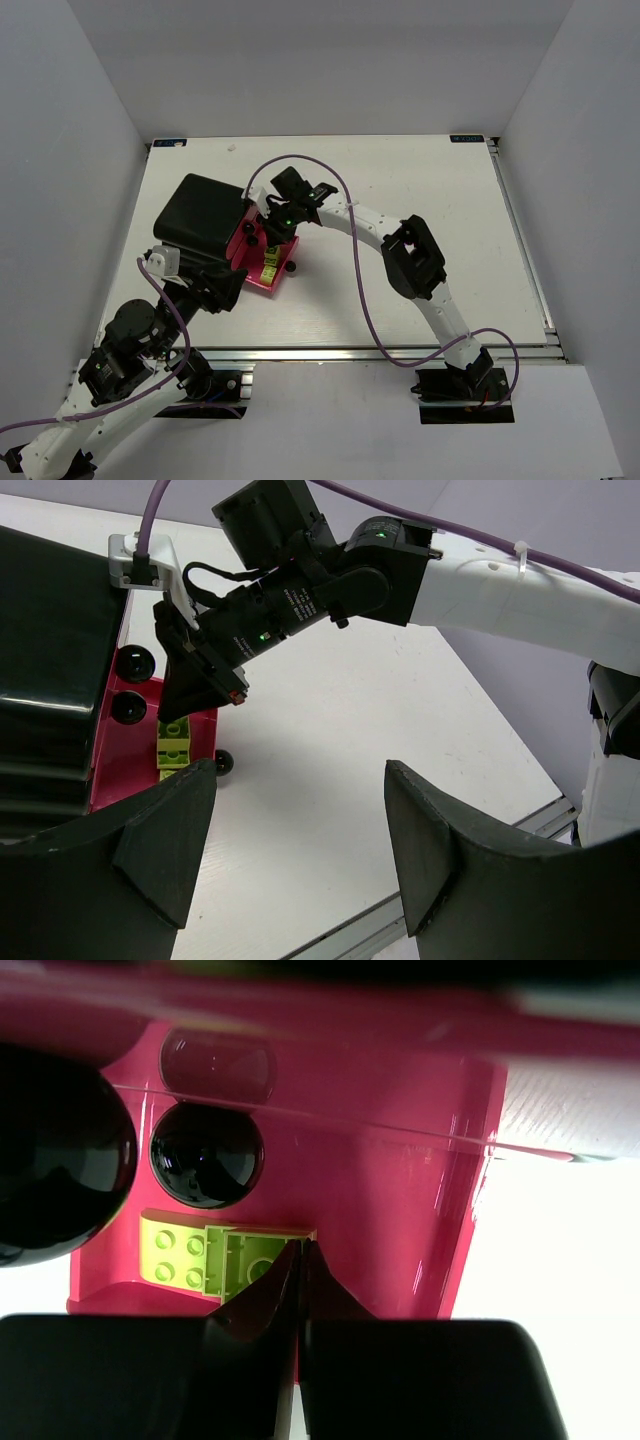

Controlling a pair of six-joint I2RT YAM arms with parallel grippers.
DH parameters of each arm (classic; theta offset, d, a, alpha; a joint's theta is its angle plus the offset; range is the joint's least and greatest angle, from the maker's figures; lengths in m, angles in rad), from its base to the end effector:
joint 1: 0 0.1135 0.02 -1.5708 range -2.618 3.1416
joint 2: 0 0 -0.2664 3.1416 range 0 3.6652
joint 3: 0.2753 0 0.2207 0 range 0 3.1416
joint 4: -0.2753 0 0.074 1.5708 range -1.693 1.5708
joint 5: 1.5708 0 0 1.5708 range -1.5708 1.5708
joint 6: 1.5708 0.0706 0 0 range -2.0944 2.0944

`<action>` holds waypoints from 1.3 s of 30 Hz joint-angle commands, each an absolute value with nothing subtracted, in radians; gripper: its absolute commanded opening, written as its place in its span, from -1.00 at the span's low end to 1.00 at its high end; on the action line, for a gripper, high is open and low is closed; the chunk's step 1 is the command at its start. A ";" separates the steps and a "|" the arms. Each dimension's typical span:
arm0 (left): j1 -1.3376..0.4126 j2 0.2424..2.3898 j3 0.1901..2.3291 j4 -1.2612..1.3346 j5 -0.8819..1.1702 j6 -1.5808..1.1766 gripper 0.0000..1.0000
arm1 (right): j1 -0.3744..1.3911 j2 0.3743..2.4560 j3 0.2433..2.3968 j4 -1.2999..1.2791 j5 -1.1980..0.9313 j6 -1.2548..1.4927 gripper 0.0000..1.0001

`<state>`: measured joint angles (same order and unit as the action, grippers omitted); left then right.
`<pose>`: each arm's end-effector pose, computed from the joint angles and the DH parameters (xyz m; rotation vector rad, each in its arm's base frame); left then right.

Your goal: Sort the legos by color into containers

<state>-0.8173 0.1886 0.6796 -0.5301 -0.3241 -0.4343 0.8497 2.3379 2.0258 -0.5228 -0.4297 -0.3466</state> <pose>0.0562 -0.0270 0.3110 0.0588 1.6530 -0.7039 0.3200 0.4086 0.1947 -1.5379 1.8937 0.7470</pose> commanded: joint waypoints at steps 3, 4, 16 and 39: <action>-0.811 0.201 0.675 -0.525 -0.316 -0.426 0.55 | 0.854 2.339 2.069 -0.500 -0.474 -0.304 -1.00; -0.811 0.201 0.673 -0.525 -0.316 -0.425 0.55 | 0.853 2.335 2.071 -0.496 -0.480 -0.298 -1.00; -0.811 0.199 0.675 -0.526 -0.318 -0.425 0.55 | 0.838 2.283 2.059 -0.463 -0.528 -0.250 -1.00; -0.811 0.196 0.673 -0.526 -0.318 -0.425 0.55 | 0.743 2.214 1.944 -0.405 -0.641 -0.022 -1.00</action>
